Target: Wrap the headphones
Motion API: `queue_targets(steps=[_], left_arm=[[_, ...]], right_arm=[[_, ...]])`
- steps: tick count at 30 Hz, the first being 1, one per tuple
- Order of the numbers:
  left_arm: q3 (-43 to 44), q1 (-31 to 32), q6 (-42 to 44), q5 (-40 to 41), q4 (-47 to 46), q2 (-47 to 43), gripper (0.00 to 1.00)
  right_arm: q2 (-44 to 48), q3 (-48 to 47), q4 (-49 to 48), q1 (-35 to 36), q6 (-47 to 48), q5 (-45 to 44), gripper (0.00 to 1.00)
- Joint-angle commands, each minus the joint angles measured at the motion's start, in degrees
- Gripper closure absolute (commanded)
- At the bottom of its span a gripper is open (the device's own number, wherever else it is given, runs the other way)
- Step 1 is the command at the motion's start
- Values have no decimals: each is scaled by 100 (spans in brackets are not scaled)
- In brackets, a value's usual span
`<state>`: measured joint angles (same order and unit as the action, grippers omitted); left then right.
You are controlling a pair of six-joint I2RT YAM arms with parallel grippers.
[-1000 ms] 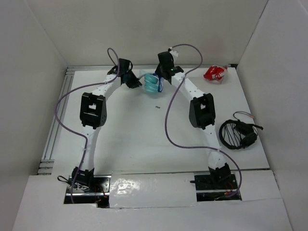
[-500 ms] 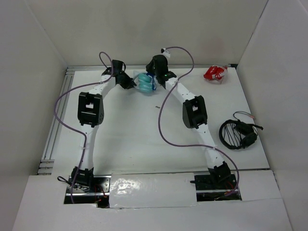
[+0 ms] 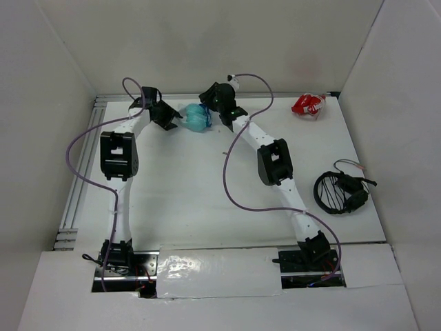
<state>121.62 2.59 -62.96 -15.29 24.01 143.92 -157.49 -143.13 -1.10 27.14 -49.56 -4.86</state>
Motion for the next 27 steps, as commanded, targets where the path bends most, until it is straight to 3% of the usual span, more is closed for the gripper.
queue_targets(steps=[1, 3, 4, 8, 9, 11, 16, 21, 24, 25, 27], left_arm=[[-95, -4, 152, -114, -46, -469, 40], [-226, -4, 231, -141, -89, -636, 28], [-288, -4, 310, -141, -150, -698, 19], [-482, -4, 495, -220, -265, -1084, 13], [-473, -13, 530, -238, -248, -1146, 9], [-464, -4, 670, -273, -248, -1339, 2], [-631, 13, 1005, -370, -327, -2128, 1], [-1508, 154, 1513, -396, -616, -3315, 1], [-2281, 294, 1987, -414, -573, -4264, 1], [-2892, 390, 2128, -413, -616, -4824, 1], [-3668, 461, 2384, -562, -765, -5424, 1]], right_arm=[[69, -57, -268, 20, -107, 99, 56], [104, -48, -259, 20, 33, 117, 42], [174, -40, -207, 20, 60, 108, 39], [482, 154, -241, -68, 253, 205, 32], [630, 154, -224, -103, 350, 222, 26], [780, 163, -154, -138, 525, 267, 1], [1650, 487, 66, -217, 807, -14, 0], [2933, 1664, 180, -235, 1238, 81, 0], [3662, 2218, 792, -253, 1159, 153, 0], [3847, 2376, 944, -261, 1107, 109, 0], [4514, 3235, 937, -261, 1159, 12, 0]])
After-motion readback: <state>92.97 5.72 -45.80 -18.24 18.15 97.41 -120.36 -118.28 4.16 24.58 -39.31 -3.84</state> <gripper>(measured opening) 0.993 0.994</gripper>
